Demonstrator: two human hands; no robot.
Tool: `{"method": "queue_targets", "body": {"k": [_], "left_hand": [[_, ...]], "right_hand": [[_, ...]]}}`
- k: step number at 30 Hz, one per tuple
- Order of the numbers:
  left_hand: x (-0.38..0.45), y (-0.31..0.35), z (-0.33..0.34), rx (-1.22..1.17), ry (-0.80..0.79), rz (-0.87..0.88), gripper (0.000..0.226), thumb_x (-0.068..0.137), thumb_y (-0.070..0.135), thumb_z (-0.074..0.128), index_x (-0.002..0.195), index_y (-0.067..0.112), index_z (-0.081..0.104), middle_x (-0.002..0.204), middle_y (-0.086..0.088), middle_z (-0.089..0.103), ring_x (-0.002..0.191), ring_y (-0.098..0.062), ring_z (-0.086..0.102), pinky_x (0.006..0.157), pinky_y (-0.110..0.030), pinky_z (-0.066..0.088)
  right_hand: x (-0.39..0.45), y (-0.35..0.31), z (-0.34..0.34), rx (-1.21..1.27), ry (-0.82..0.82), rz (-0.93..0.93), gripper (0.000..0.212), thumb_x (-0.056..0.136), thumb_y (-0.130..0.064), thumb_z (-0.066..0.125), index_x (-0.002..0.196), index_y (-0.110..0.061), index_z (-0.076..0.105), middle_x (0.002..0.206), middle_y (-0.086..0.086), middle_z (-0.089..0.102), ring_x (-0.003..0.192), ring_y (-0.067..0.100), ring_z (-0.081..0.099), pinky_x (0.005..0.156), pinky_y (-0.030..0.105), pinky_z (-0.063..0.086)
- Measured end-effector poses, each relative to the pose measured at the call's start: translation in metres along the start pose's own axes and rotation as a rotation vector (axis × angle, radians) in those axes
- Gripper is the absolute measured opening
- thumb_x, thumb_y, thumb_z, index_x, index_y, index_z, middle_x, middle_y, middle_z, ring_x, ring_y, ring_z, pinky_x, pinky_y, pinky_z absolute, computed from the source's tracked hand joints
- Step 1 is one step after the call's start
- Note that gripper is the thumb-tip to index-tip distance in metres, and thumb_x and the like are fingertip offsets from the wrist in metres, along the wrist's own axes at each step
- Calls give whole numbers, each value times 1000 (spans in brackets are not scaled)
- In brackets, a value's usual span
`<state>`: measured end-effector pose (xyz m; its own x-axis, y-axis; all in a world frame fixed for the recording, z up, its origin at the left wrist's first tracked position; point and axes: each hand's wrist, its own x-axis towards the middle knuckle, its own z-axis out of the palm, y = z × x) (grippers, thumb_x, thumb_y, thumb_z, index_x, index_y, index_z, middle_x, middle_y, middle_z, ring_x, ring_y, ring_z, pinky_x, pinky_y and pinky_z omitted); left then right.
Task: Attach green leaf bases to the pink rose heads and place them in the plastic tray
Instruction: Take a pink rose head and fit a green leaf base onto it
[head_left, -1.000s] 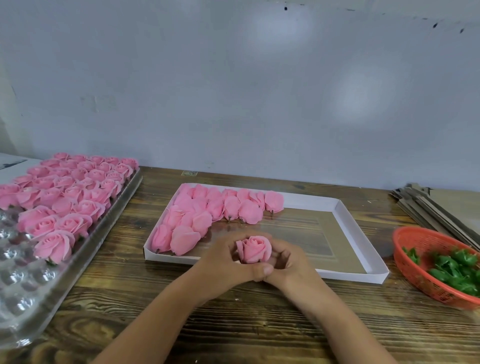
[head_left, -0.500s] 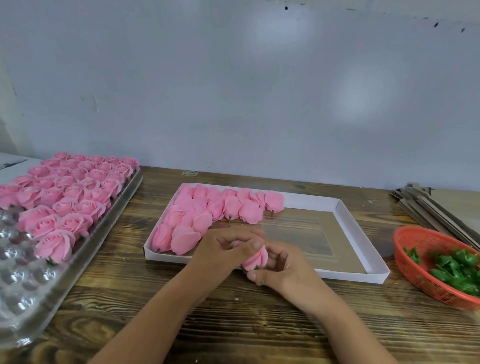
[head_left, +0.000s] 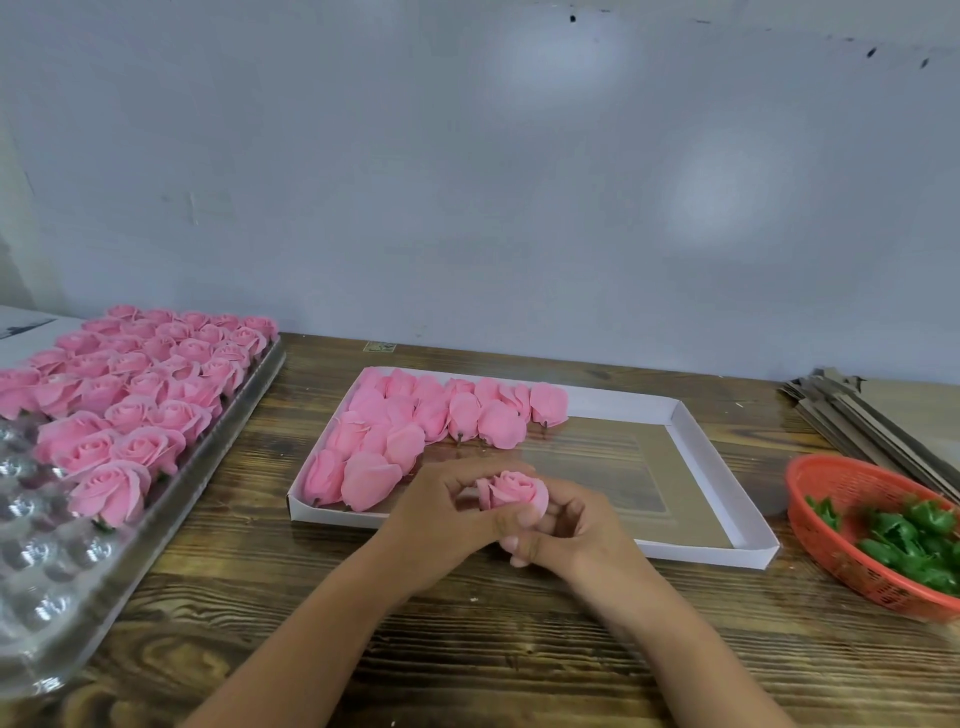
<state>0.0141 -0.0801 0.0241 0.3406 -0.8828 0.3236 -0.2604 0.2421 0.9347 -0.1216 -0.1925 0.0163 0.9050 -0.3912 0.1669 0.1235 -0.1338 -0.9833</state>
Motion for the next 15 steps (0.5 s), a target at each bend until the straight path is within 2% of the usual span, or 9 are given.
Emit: {"method": "queue_targets", "body": {"k": [3,5,7,9,12,15], "left_hand": [[0,0,1,2,-20,-10,31,80,46,79,111,45,72,114,13,74,110,-5,67,89,-13,51],[2,-1,2,13,27,-21,37,77,53,78,112,50,69,117,17,72,112,-3,65,89,-20,55],[3,-2,1,27,133,-48,39,73,61,75,110,56,66,114,19,71,109,-3,66,89,-27,57],[5,-3,-1,14,226,-47,33,75,63,76,106,56,67,103,17,72,99,-4,68,84,-26,58],[6,-2,-3,-64,272,-65,19,83,41,74,99,51,71,89,11,74,87,-4,70,73,-18,56],[6,-4,-4,-124,275,-106,33,93,12,68,98,44,74,84,8,75,84,-6,72,70,-19,57]], "right_hand": [[0,0,-2,37,25,-19,36,85,-16,73,119,-26,70,111,6,74,100,20,69,76,29,56],[1,0,-3,36,70,-18,37,83,-13,73,117,-26,71,106,6,75,97,24,70,74,30,56],[2,0,-3,-3,116,-8,39,79,-11,73,115,-28,72,95,2,76,82,16,66,70,27,54],[3,2,-2,-58,135,4,39,78,-12,74,113,-29,73,90,-1,75,76,8,63,70,25,51],[3,2,-2,-125,140,11,36,78,-16,77,112,-27,73,96,-4,76,83,7,67,77,25,50],[3,1,-2,-141,143,16,38,80,-15,77,115,-28,72,102,-5,76,88,7,68,80,24,51]]}}
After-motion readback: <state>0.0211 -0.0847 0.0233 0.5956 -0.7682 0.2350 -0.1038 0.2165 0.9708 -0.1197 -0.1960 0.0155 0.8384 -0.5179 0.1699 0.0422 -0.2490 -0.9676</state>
